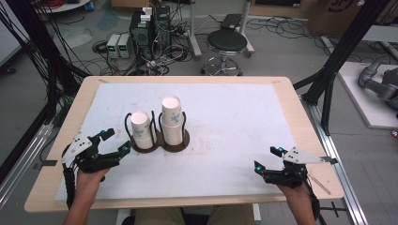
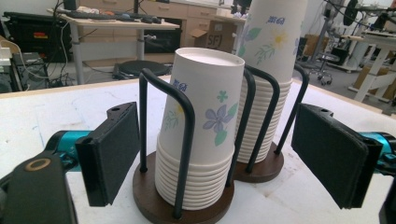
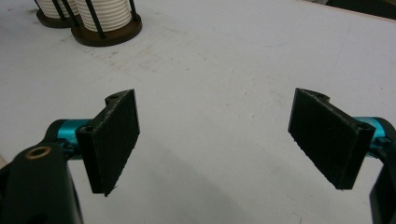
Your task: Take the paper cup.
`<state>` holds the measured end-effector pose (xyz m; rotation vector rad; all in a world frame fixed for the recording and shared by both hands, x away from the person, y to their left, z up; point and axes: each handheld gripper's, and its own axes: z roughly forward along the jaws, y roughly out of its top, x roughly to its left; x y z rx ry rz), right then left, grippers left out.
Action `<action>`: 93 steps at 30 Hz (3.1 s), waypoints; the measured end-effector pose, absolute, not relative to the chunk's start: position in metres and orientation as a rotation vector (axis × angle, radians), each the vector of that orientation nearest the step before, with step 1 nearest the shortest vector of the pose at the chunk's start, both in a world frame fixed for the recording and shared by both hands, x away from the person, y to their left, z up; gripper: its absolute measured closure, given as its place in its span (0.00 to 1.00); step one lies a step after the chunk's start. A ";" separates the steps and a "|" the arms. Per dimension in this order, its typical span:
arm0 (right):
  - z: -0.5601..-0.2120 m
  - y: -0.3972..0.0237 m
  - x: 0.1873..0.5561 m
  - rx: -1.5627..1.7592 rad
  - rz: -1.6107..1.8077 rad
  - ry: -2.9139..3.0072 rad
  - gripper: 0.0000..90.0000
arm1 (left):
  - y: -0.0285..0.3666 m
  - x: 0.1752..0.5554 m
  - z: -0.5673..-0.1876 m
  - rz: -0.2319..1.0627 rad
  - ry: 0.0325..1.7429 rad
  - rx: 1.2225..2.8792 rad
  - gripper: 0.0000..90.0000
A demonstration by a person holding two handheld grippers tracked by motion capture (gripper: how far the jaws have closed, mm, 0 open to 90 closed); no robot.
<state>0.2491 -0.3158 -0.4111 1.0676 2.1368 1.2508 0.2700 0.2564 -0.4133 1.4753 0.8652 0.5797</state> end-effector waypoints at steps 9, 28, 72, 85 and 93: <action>-0.415 -0.319 0.256 1.088 1.266 2.139 0.19 | 0.257 0.273 -0.414 0.563 0.878 1.480 0.17; -0.418 -0.307 0.259 1.073 1.257 2.200 0.19 | 0.252 0.270 -0.406 0.507 0.853 1.500 0.18; -0.416 -0.310 0.255 1.065 1.249 2.202 0.19 | 0.213 0.345 -0.360 0.487 0.876 1.784 0.21; -0.416 -0.311 0.255 1.060 1.250 2.203 0.19 | 0.211 0.349 -0.367 0.489 0.921 1.823 0.34; -0.416 -0.311 0.255 1.063 1.248 2.206 0.19 | 0.213 0.348 -0.367 0.487 0.925 1.814 0.38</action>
